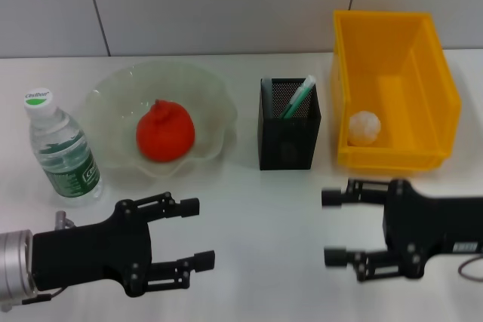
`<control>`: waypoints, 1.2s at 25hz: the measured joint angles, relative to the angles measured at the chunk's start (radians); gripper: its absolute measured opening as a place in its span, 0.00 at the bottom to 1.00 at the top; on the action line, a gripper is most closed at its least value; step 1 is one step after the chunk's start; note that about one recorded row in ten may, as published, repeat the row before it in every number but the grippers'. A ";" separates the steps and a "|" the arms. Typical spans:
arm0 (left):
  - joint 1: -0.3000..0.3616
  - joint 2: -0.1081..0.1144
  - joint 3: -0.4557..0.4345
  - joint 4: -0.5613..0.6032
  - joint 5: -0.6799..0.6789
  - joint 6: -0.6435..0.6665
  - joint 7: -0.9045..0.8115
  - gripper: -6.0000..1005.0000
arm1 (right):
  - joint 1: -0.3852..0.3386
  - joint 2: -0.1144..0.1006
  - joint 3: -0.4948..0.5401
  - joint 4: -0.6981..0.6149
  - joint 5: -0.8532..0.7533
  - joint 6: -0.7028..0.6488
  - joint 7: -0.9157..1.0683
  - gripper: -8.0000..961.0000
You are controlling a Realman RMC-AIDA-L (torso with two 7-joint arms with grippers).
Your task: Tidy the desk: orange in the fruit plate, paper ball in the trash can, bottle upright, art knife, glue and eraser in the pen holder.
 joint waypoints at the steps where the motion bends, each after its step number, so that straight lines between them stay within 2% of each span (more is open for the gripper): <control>1: -0.001 0.000 0.002 -0.008 0.001 -0.001 0.003 0.78 | -0.002 0.004 0.001 -0.011 -0.051 0.019 -0.026 0.82; 11: -0.010 0.005 0.015 -0.008 0.035 -0.010 0.019 0.78 | 0.004 0.012 -0.005 -0.050 -0.105 0.091 -0.079 0.82; 18: -0.014 0.001 0.016 -0.004 0.055 -0.029 0.044 0.78 | 0.006 0.018 -0.003 -0.051 -0.107 0.099 -0.085 0.82; 30: -0.015 0.010 0.025 0.000 0.061 -0.017 0.033 0.78 | 0.008 0.028 -0.006 -0.051 -0.116 0.106 -0.086 0.82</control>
